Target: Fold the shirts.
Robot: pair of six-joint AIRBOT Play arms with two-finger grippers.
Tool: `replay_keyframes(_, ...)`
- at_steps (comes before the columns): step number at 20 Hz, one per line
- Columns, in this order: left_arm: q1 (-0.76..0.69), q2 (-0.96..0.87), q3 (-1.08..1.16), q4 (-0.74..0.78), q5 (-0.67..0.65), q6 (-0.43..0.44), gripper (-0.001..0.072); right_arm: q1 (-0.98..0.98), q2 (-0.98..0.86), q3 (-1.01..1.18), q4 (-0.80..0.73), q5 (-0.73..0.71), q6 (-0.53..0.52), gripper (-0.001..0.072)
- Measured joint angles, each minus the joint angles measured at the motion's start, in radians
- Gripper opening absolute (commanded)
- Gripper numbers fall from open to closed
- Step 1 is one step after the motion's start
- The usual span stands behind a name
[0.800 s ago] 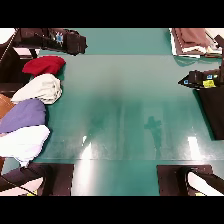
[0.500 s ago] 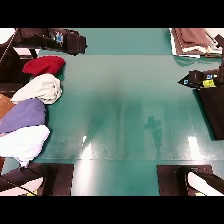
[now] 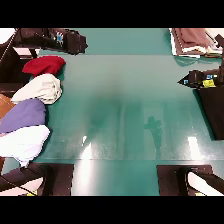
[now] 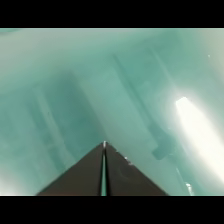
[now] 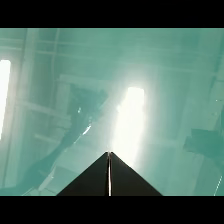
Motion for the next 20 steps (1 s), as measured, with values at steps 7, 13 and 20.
replay_keyframes(7, 0.102, -0.084, -0.005, 0.339, 0.042, -0.111, 0.055, 0.0, 0.0, 0.0, 0.001, 0.002, 0.0, 0.0017)
replay_keyframes(13, 0.323, -0.321, -0.008, 0.433, 0.093, -0.158, 0.055, 0.0, 0.0, 0.0, 0.002, 0.008, 0.0, 0.0017)
replay_keyframes(20, 0.47, -0.549, -0.008, 0.452, 0.315, -0.166, 0.0549, 0.0, 0.0, 0.0, 0.002, 0.01, 0.0, 0.0017)
